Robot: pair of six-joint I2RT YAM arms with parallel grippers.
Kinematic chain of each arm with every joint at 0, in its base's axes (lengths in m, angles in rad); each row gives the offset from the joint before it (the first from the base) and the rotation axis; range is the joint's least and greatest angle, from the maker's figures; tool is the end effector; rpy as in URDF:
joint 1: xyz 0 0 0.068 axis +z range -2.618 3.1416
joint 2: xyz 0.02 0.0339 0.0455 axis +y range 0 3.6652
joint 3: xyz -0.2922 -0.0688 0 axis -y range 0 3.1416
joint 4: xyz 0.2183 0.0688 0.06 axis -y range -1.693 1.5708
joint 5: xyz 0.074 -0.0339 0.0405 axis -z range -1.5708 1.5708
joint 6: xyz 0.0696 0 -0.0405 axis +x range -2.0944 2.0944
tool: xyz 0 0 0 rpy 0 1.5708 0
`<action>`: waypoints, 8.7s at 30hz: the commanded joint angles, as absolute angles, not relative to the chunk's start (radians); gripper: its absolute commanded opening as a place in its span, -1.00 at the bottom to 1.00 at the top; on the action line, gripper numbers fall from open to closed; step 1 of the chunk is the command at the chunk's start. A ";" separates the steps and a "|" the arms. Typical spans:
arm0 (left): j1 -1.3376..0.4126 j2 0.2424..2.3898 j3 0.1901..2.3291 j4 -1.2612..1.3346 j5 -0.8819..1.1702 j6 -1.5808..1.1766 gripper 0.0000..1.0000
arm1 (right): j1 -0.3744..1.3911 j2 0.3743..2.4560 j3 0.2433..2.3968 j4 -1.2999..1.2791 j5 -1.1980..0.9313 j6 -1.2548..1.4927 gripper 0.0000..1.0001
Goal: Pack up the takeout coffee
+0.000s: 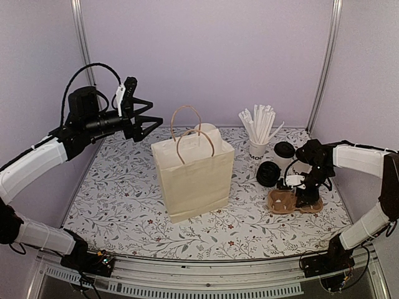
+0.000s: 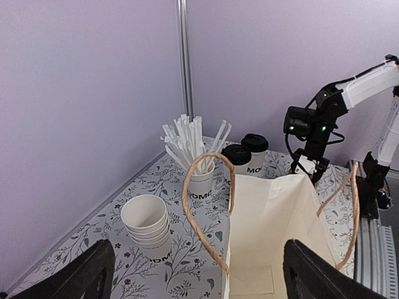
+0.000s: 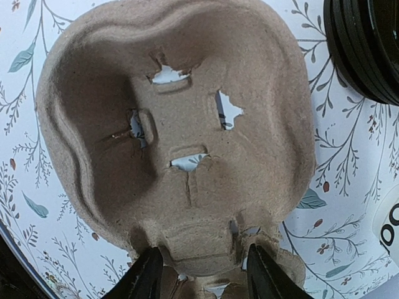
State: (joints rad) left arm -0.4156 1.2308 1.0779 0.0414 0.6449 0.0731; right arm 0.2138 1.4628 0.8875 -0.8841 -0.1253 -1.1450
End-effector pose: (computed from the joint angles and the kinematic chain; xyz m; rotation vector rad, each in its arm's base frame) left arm 0.2359 -0.1498 0.4006 0.8779 1.4823 -0.7950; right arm 0.2134 0.0552 0.1934 -1.8834 2.3153 0.0926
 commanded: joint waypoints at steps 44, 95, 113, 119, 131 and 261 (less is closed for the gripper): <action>-0.388 1.296 1.117 -0.015 0.601 0.071 0.89 | 0.264 1.450 1.618 -1.249 -0.635 -1.006 -0.46; -0.591 1.674 1.480 -0.467 0.930 0.154 -0.68 | 0.723 1.685 1.996 -0.922 -0.806 -0.762 -0.41; -0.624 1.681 1.499 -0.443 0.956 0.120 0.03 | 0.836 1.718 1.964 -0.934 -0.836 -0.757 -0.41; -0.552 1.548 1.401 -0.334 0.903 0.087 0.35 | 0.836 1.728 1.921 -0.891 -0.857 -0.739 -0.40; -0.374 1.415 1.223 -0.072 0.914 -0.038 0.64 | 0.836 1.784 1.917 -0.842 -0.834 -0.690 -0.40; -0.260 0.991 0.694 0.202 0.747 0.003 0.71 | 0.926 1.806 1.828 -1.207 -0.429 -0.815 -0.34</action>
